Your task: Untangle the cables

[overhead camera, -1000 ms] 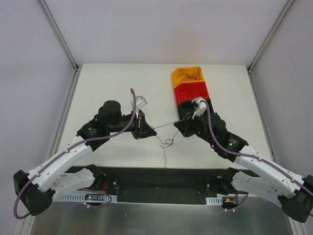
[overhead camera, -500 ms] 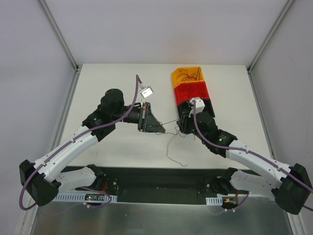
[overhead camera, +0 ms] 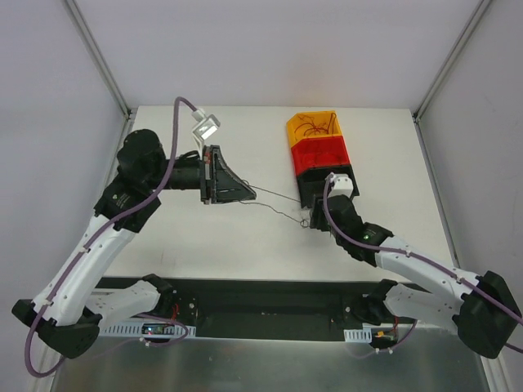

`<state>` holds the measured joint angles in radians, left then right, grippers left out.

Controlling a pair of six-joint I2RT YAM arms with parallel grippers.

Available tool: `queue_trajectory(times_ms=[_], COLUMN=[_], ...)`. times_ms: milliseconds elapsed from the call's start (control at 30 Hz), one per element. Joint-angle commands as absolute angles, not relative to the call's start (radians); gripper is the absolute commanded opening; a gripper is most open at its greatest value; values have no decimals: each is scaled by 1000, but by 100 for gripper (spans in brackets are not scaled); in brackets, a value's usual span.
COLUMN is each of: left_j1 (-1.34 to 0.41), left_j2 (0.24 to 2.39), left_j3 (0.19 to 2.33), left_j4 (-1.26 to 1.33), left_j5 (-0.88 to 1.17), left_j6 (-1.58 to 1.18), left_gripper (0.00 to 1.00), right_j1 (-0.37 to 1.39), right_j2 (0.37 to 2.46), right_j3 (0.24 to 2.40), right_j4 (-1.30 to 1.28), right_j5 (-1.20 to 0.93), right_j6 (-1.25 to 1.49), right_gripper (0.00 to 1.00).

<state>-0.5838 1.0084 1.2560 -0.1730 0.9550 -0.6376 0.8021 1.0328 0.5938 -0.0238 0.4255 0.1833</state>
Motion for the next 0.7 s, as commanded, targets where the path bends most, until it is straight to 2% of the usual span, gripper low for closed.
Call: queue_trajectory(times_ms=[0,167,400,667], left_j1=[-474,-373,-367,-368], left_j2=[948,951,953,968], left_j3=[1339,1368,1356,1186], left_j4=[-138,-141,-143,-144], left_j5=[1092,1164,1186,1111], left_j6=[-653,-695,-716,-722], left_gripper=[0,0,0,0], right_j1=[772,735,710,710], right_j2=[967,870,732,637], right_j3=[514,469,463,564], right_j4=[-230,-265,-336,-275], right_j5=[557,552,511,138], right_j6=[252,258,223,38], right_gripper=[55,61,75,91])
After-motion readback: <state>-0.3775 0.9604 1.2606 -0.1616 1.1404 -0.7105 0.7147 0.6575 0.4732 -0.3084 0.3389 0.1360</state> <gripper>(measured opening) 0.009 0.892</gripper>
